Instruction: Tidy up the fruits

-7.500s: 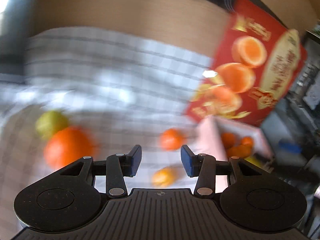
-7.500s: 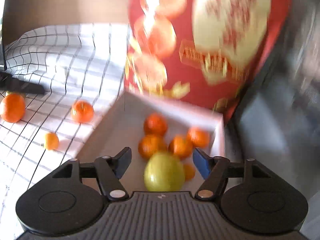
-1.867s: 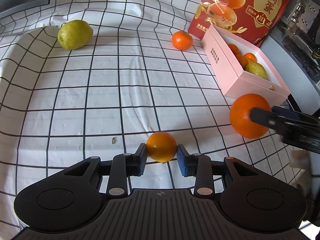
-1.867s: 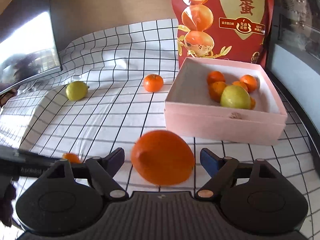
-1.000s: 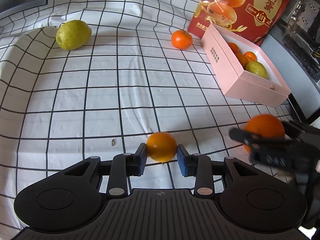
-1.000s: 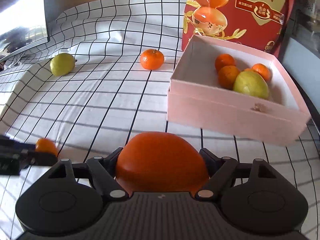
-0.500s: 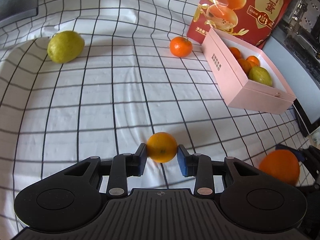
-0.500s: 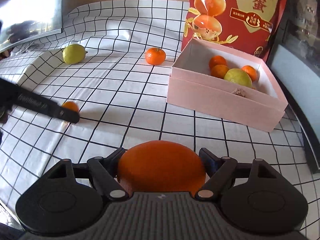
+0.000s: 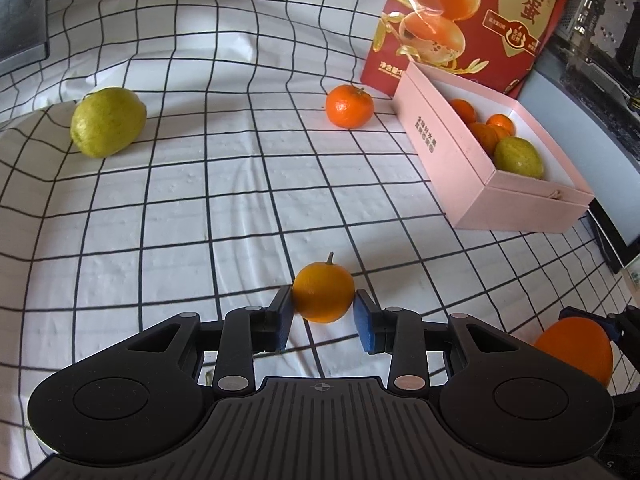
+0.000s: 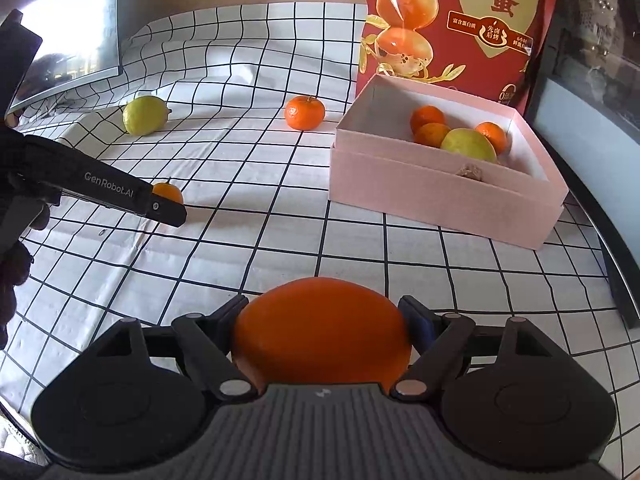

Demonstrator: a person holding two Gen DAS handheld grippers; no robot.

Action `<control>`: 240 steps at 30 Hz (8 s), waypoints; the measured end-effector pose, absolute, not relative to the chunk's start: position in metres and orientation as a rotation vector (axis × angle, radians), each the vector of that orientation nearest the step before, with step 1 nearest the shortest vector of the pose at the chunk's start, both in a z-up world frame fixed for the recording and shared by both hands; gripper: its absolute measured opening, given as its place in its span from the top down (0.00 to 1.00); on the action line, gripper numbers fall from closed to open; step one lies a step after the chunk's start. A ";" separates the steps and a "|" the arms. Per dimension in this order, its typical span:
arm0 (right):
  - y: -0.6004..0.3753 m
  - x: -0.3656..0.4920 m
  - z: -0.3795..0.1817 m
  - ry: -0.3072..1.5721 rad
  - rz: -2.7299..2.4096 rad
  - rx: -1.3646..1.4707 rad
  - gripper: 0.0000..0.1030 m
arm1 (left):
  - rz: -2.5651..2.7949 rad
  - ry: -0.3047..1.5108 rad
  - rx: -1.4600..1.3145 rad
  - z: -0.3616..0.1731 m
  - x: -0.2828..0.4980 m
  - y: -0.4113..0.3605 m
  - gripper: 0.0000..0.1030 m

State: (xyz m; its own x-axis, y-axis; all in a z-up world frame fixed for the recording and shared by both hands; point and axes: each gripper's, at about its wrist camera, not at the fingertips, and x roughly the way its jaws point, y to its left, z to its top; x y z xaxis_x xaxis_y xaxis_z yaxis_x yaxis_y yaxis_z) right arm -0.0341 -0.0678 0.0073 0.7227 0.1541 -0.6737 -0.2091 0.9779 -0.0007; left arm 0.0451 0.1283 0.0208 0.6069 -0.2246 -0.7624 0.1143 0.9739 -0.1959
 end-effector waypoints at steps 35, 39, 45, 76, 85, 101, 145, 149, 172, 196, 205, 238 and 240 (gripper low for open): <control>-0.067 -0.035 -0.004 0.789 0.259 -0.088 0.20 | -0.336 0.944 -0.248 0.031 -0.023 0.124 0.65; -0.070 -0.033 -0.002 0.798 0.275 -0.074 0.20 | -0.350 0.957 -0.246 0.027 -0.019 0.115 0.65; -0.081 -0.025 0.005 0.821 0.288 -0.029 0.21 | -0.382 0.957 -0.263 0.030 0.000 0.100 0.65; -0.160 0.231 0.056 0.950 0.173 0.036 0.21 | -0.382 0.769 -0.296 0.100 0.120 0.039 0.64; -0.130 0.228 0.055 0.917 0.143 -0.027 0.20 | -0.285 0.857 -0.364 0.066 0.063 0.093 0.64; -0.106 0.093 0.089 0.683 0.095 -0.082 0.21 | -0.030 0.809 -0.325 0.062 0.053 0.192 0.64; 0.037 0.009 0.017 0.853 0.326 -0.226 0.21 | -0.154 0.922 0.340 0.045 0.195 0.276 0.37; 0.031 0.009 0.013 0.865 0.318 -0.221 0.21 | -0.116 0.927 0.321 0.038 0.198 0.283 0.39; -0.001 0.157 0.080 0.789 0.368 -0.220 0.38 | -0.095 0.868 -0.343 0.031 0.054 0.238 0.41; 0.016 0.125 0.047 0.955 0.475 -0.201 0.52 | -0.025 0.864 -0.282 0.037 0.057 0.218 0.38; -0.006 0.025 0.012 0.886 0.413 -0.254 0.52 | -0.072 0.893 -0.296 0.028 0.032 0.222 0.39; -0.027 -0.027 -0.023 0.715 0.273 -0.077 0.03 | -0.064 0.837 -0.157 0.032 0.081 0.210 0.59; -0.027 -0.028 -0.023 0.712 0.271 -0.076 0.01 | -0.081 0.827 -0.152 0.035 0.075 0.210 0.61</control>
State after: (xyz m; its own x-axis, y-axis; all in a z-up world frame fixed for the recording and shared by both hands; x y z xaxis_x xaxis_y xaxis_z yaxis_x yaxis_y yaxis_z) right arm -0.0279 -0.0273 -0.0234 0.7240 0.2195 -0.6539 -0.2712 0.9622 0.0227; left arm 0.0755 0.2096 0.0346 0.6751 -0.1313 -0.7260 0.0129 0.9860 -0.1663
